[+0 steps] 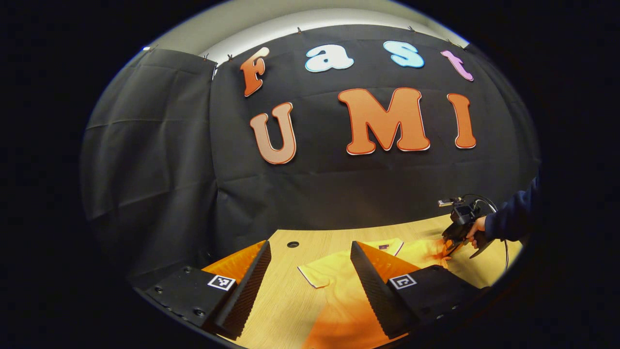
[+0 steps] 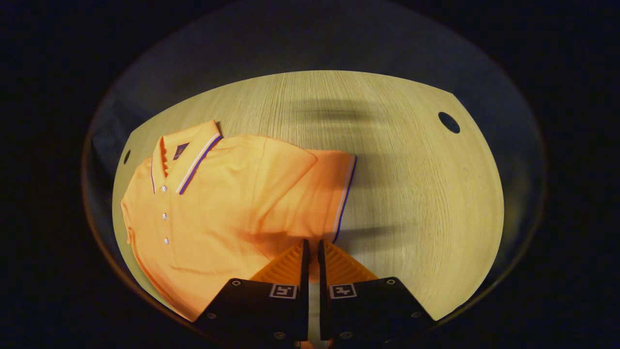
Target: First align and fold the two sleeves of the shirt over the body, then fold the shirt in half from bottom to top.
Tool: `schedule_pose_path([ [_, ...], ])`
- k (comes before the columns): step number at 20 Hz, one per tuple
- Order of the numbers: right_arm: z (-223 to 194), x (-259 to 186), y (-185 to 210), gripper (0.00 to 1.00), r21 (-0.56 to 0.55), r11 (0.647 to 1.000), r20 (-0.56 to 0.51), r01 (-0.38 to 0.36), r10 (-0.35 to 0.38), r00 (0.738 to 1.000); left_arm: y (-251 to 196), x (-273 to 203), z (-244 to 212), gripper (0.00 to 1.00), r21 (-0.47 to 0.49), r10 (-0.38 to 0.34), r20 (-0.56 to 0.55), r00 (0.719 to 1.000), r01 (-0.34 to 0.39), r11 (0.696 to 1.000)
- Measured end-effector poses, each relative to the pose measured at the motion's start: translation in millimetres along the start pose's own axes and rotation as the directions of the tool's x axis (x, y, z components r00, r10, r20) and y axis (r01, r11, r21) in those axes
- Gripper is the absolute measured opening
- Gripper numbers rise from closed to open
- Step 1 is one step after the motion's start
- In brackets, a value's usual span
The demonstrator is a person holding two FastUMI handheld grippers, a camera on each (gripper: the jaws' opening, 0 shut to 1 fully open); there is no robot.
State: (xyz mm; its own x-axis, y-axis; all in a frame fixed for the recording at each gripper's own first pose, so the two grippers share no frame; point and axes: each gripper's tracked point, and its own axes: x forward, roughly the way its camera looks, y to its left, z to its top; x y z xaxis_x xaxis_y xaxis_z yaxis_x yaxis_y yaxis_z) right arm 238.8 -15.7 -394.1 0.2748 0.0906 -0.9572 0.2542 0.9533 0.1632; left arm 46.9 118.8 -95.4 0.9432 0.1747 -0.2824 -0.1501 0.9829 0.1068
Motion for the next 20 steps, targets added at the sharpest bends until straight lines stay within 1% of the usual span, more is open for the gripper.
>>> schedule_pose_path([
  [1,11.0,-5.7,-0.6,0.05,0.043,0.999,0.048,0.007,-0.009,0.999,1.2,0.7,-1.0,0.99,-0.004,-0.001,-0.003,1.0,0.001,1.0],
  [2,17.7,-8.5,12.8,0.05,0.072,0.996,0.059,-0.047,0.043,0.997,5.4,0.1,-4.1,0.99,-0.007,0.006,-0.008,1.0,-0.006,1.0],
  [3,20.3,-16.3,23.1,0.01,0.098,0.991,0.064,-0.089,0.083,0.994,10.2,-0.2,-6.1,0.98,-0.014,0.013,-0.011,1.0,-0.013,1.0],
  [4,25.6,-22.1,25.4,0.01,0.112,0.988,0.08,-0.107,0.098,0.992,14.8,1.0,-7.7,0.97,-0.022,0.023,-0.016,1.0,-0.024,0.999],
  [5,31.2,-22.4,27.2,0.01,0.118,0.987,0.097,-0.109,0.097,0.991,18.6,2.8,-10.2,0.97,-0.03,0.029,-0.025,0.999,-0.03,0.999],
  [6,26.8,-19.7,18.6,0.01,0.096,0.993,0.081,-0.069,0.062,0.995,20.5,4.6,-15.3,0.97,-0.039,0.032,-0.034,0.999,-0.033,0.999],
  [7,21.5,-16.5,5.4,0.01,0.074,0.997,0.076,-0.013,0.008,0.997,21.1,4.2,-16.2,0.97,-0.049,0.03,-0.04,0.999,-0.032,0.998],
  [8,16.7,-13.6,-2.1,0.02,0.071,0.997,0.048,0.017,-0.021,0.999,20.6,2.9,-16.7,0.97,-0.052,0.028,-0.044,0.999,-0.031,0.998],
  [9,8.9,-11.8,-5.2,0.01,0.09,0.996,0.003,0.023,-0.023,1.0,20.8,1.6,-17.9,0.97,-0.048,0.028,-0.044,0.999,-0.03,0.998],
  [10,3.7,-9.5,-1.7,0.02,0.111,0.994,-0.036,-0.003,0.007,0.999,21.1,0.7,-19.9,0.97,-0.044,0.029,-0.044,0.999,-0.031,0.999],
  [11,4.6,-13.8,-0.3,0.17,0.13,0.991,-0.046,-0.015,0.021,0.999,21.3,0.8,-22.2,0.97,-0.043,0.03,-0.052,0.998,-0.032,0.999],
  [12,6.3,-7.9,-2.3,0.23,0.13,0.992,-0.036,-0.01,0.014,0.999,20.4,1.8,-28.1,0.97,-0.045,0.028,-0.064,0.998,-0.031,0.999],
  [13,7.7,-5.8,-5.8,0.42,0.12,0.993,-0.032,0.004,-0.001,0.999,19.5,2.5,-30.9,0.97,-0.048,0.028,-0.077,0.997,-0.032,0.998],
  [14,3.4,-2.8,-7.4,0.43,0.109,0.994,-0.043,0.022,-0.017,0.999,19.2,2.4,-33.5,0.97,-0.051,0.027,-0.091,0.995,-0.032,0.998],
  [15,-5.7,1.9,-12.6,0.56,0.083,0.995,-0.073,0.058,-0.052,0.996,19.8,2.7,-32.5,0.97,-0.051,0.028,-0.098,0.995,-0.033,0.998],
  [16,-13.0,3.7,-16.4,0.65,0.028,0.996,-0.093,0.085,-0.082,0.992,20.2,3.0,-33.1,0.97,-0.048,0.033,-0.1,0.994,-0.038,0.998],
  [17,-1.5,-2.0,-11.9,0.72,-0.01,0.996,-0.032,0.083,-0.083,0.996,21.3,3.3,-32.2,0.97,-0.045,0.039,-0.099,0.994,-0.043,0.998],
  [18,-5.6,5.7,-9.1,0.6,-0.045,0.996,-0.033,0.073,-0.074,0.997,20.9,2.5,-34.7,0.97,-0.044,0.043,-0.099,0.994,-0.048,0.998],
  [19,-6.9,2.4,-2.4,0.6,-0.044,0.997,-0.022,0.066,-0.067,0.997,20.1,3.1,-37.2,0.97,-0.047,0.044,-0.105,0.993,-0.049,0.998],
  [20,-2.8,7.0,0.7,0.51,-0.028,0.997,-0.019,0.066,-0.067,0.998,20.2,2.8,-38.8,0.97,-0.049,0.041,-0.111,0.993,-0.047,0.998],
])
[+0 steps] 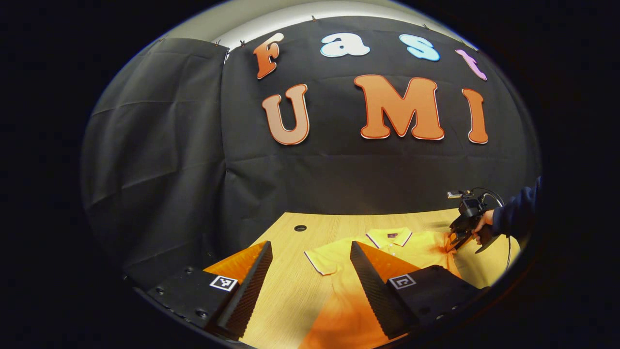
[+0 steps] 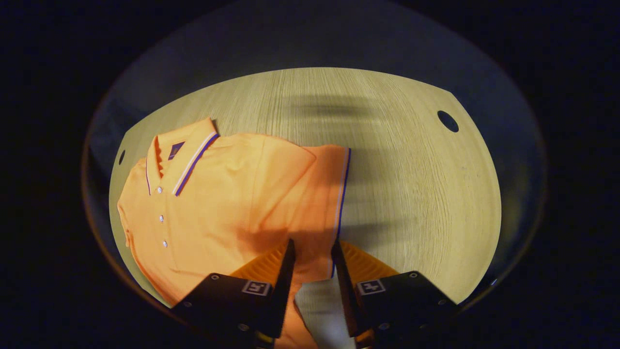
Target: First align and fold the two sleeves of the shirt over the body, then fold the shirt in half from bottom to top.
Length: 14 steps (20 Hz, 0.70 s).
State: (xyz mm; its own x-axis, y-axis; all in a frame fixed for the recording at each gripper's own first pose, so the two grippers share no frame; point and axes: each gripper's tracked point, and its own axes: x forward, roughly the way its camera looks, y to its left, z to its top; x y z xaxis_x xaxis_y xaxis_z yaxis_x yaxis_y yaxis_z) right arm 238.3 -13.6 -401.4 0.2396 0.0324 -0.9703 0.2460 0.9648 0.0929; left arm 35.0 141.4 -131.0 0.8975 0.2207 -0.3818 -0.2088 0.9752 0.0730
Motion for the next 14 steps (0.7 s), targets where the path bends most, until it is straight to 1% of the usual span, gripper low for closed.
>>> schedule_pose_path([
  [1,0.4,1.0,1.1,0.14,0.018,1.0,-0.005,0.003,-0.003,1.0,0.0,0.5,0.2,0.97,0.001,0.0,-0.002,1.0,0.0,1.0],
  [2,3.2,-1.1,2.2,0.13,0.022,0.999,-0.001,-0.027,0.027,1.0,-1.2,1.4,2.0,0.97,0.003,-0.004,0.0,1.0,0.004,1.0],
  [3,10.4,-6.5,2.3,0.07,0.066,0.997,0.023,-0.044,0.043,0.999,-2.4,1.1,4.0,0.97,0.005,-0.007,0.005,1.0,0.007,1.0],
  [4,16.7,-8.9,4.1,0.04,0.105,0.992,0.043,-0.066,0.061,0.997,-3.3,2.1,4.1,0.97,0.008,-0.008,0.007,1.0,0.008,1.0],
  [5,22.0,-12.4,7.8,0.04,0.13,0.988,0.064,-0.084,0.076,0.995,-3.4,3.5,3.4,0.97,0.006,-0.01,0.007,1.0,0.01,1.0],
  [7,28.7,-23.4,21.8,0.03,0.132,0.981,0.1,-0.145,0.132,0.986,-0.7,4.3,1.1,0.97,-0.001,-0.008,-0.001,1.0,0.008,1.0],
  [8,30.9,-29.4,29.2,0.03,0.118,0.98,0.11,-0.159,0.146,0.983,0.6,6.1,-2.2,0.97,-0.004,-0.007,-0.005,1.0,0.007,1.0],
  [9,31.7,-36.7,38.4,0.03,0.08,0.98,0.121,-0.18,0.17,0.978,1.5,7.2,-3.7,0.97,-0.005,-0.005,-0.008,1.0,0.005,1.0],
  [12,40.0,-52.4,63.1,0.03,-0.056,0.984,0.188,-0.169,0.177,0.966,5.6,9.1,-6.5,0.97,-0.015,0.0,-0.017,1.0,-0.001,1.0],
  [14,34.5,-62.5,89.9,0.03,-0.141,0.972,0.187,-0.19,0.214,0.959,7.2,11.8,-8.8,0.97,-0.025,0.002,-0.021,1.0,-0.002,1.0],
])
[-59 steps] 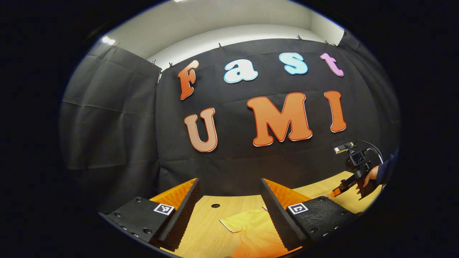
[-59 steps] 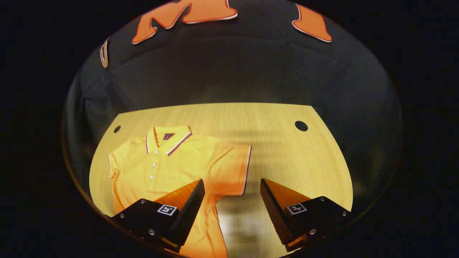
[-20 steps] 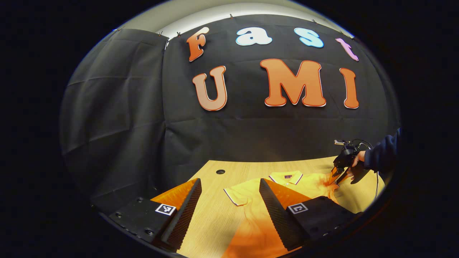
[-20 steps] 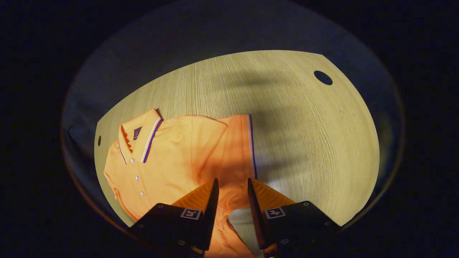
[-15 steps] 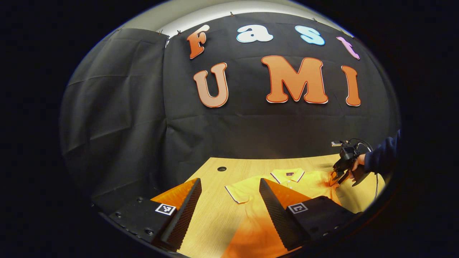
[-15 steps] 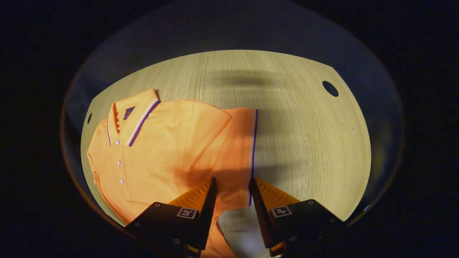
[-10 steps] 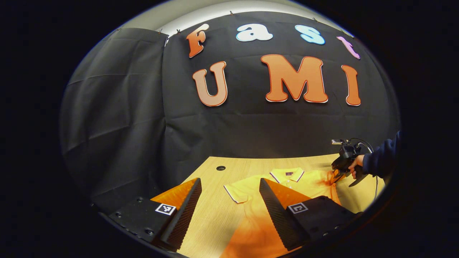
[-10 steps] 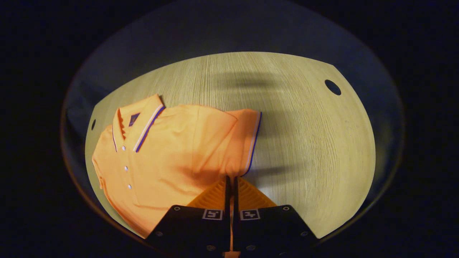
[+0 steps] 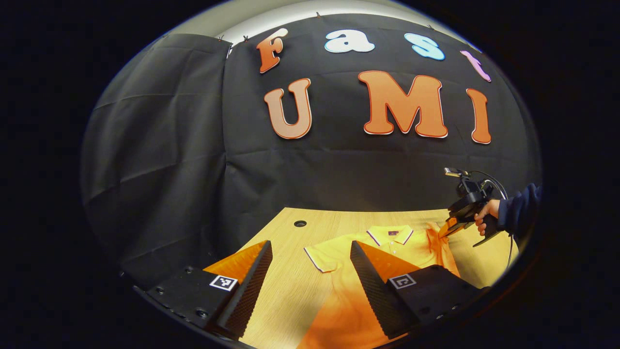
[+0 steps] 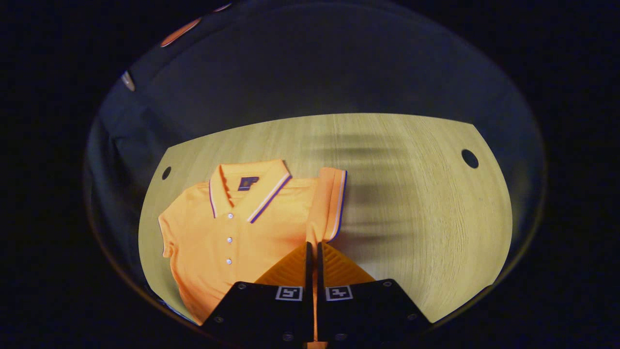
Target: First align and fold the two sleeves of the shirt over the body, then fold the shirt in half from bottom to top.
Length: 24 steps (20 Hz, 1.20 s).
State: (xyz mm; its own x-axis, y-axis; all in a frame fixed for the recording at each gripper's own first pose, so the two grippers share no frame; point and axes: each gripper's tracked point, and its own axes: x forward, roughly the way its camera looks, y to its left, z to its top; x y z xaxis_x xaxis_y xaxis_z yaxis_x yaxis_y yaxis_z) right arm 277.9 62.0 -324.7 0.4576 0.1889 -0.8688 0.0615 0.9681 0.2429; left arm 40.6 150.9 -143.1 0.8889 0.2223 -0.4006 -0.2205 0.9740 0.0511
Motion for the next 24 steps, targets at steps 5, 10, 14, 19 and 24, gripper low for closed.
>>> schedule_pose_path([
  [5,-20.7,-8.8,78.3,0.22,-0.115,0.981,-0.034,-0.159,0.156,0.987,4.6,4.7,-8.9,0.97,-0.008,0.002,-0.022,1.0,-0.002,1.0],
  [10,-8.3,-32.9,72.0,0.5,-0.174,0.978,0.057,-0.114,0.126,0.99,9.7,22.3,-19.1,0.98,-0.02,-0.018,-0.052,0.998,0.017,1.0],
  [14,6.6,-74.8,58.5,0.75,-0.14,0.988,0.185,-0.073,0.098,0.978,16.6,60.6,-29.9,1.0,-0.039,-0.058,-0.118,0.991,0.054,0.998],
  [19,-0.8,-133.4,47.9,0.87,-0.099,0.995,0.306,-0.019,0.048,0.951,12.0,121.3,-65.9,1.0,-0.2,-0.192,-0.322,0.927,0.132,0.971],
  [24,-24.9,-178.6,32.9,0.91,-0.025,0.996,0.392,0.083,-0.067,0.917,4.5,181.7,-103.2,0.98,-0.29,-0.301,-0.52,0.799,0.166,0.943],
])
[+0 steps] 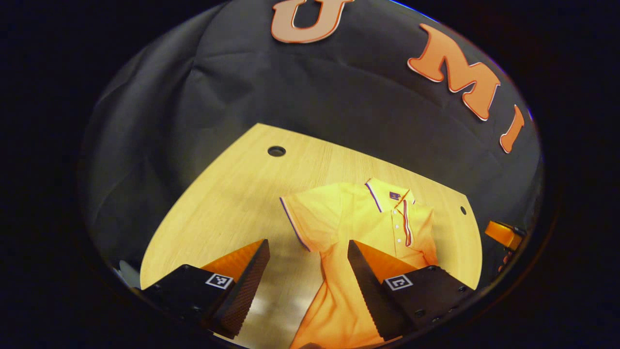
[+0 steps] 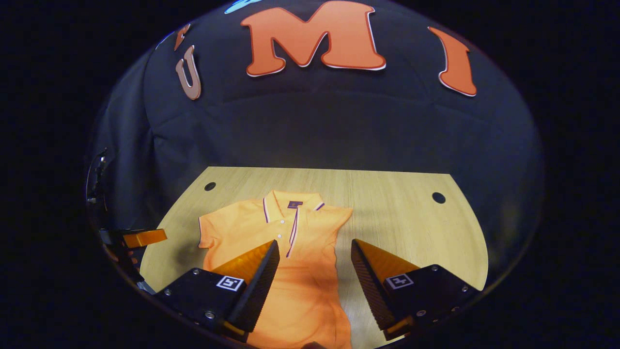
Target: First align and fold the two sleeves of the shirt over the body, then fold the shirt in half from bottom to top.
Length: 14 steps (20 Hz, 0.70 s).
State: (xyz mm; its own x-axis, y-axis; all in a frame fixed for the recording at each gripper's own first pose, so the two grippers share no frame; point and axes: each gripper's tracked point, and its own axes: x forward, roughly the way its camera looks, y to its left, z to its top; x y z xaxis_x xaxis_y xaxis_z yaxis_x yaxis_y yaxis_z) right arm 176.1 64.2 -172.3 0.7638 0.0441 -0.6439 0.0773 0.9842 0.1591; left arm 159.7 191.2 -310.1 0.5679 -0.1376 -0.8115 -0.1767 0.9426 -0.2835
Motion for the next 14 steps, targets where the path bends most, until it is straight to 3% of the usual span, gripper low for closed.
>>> schedule_pose_path([
  [2,-11.0,-13.6,-2.5,0.92,0.011,0.999,0.022,0.03,-0.031,0.999,2.6,26.1,-1.1,0.97,-0.017,-0.015,-0.088,0.996,0.013,1.0],
  [6,-35.8,-41.0,-10.7,0.95,0.078,0.991,0.028,0.108,-0.111,0.993,11.4,72.3,0.3,0.98,-0.022,0.03,-0.238,0.971,-0.037,0.999],
  [10,-46.6,-69.2,-24.4,0.95,0.099,0.98,0.033,0.172,-0.176,0.984,17.9,103.7,-12.4,0.98,-0.013,0.092,-0.376,0.922,-0.105,0.994],
  [14,-44.8,-90.0,-27.7,0.95,0.096,0.979,0.067,0.181,-0.187,0.98,19.9,122.8,-23.3,0.98,0.003,0.151,-0.462,0.874,-0.169,0.986],
])
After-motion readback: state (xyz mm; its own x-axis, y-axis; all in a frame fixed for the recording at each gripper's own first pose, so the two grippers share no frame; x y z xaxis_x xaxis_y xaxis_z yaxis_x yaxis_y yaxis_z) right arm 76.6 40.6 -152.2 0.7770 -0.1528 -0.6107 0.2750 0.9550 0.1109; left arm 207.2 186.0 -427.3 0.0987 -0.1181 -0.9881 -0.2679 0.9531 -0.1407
